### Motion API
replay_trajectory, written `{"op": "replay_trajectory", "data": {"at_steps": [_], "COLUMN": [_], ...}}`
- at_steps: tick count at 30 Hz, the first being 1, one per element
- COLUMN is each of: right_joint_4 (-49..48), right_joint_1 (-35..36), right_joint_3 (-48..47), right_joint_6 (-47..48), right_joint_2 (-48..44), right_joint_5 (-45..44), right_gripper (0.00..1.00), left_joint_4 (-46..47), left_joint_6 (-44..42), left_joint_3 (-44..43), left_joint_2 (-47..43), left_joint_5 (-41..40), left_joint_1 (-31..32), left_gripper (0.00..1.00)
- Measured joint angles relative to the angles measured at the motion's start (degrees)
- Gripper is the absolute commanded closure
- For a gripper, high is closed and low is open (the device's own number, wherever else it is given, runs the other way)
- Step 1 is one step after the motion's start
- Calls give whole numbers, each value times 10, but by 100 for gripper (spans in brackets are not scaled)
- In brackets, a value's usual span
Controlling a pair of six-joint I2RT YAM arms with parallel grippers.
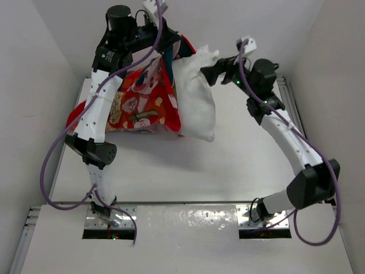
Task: Put the pillow into the pillowcase
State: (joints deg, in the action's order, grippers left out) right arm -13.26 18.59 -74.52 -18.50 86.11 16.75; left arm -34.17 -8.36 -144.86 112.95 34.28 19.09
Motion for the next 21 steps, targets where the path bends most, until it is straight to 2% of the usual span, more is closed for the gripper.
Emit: {"op": "replay_trajectory", "data": {"at_steps": [1, 2, 3, 4, 5, 6, 7, 8, 9, 12, 18, 21], "right_joint_4": [4, 6, 5, 3, 0, -3, -7, -12, -16, -4, 112, 160], "right_joint_1": [-8, -13, -17, -17, -20, -21, -23, -24, -26, -27, -14, 6], "right_joint_3": [-13, -30, -53, -71, -88, -101, -108, -111, -112, -135, -282, -293], "right_joint_6": [10, 20, 28, 33, 31, 27, 19, 12, 6, 9, 84, 141], "right_joint_2": [-19, -29, -33, -32, -28, -22, -15, -7, 5, 45, 144, 143], "right_joint_5": [7, 16, 31, 45, 57, 71, 83, 92, 96, 97, 81, 47], "right_gripper": [15, 35, 49, 57, 60, 56, 40, 39, 28, 17, 12, 9], "left_joint_4": [5, 9, 14, 19, 24, 28, 30, 31, 31, 31, 14, 0], "left_joint_6": [-2, -2, -2, -2, -2, -2, -2, -3, -5, -12, -41, -65], "left_joint_3": [0, 0, 0, 0, 0, 0, 0, 0, 0, 2, 9, 18], "left_joint_2": [-5, -9, -13, -16, -19, -22, -24, -26, -27, -30, -32, -35], "left_joint_5": [10, 19, 28, 36, 44, 50, 55, 60, 65, 76, 83, 80], "left_joint_1": [-1, -1, -2, -3, -3, -3, -4, -4, -4, -4, 1, 7], "left_gripper": [100, 100, 100, 100, 100, 100, 100, 100, 100, 100, 100, 100]}}
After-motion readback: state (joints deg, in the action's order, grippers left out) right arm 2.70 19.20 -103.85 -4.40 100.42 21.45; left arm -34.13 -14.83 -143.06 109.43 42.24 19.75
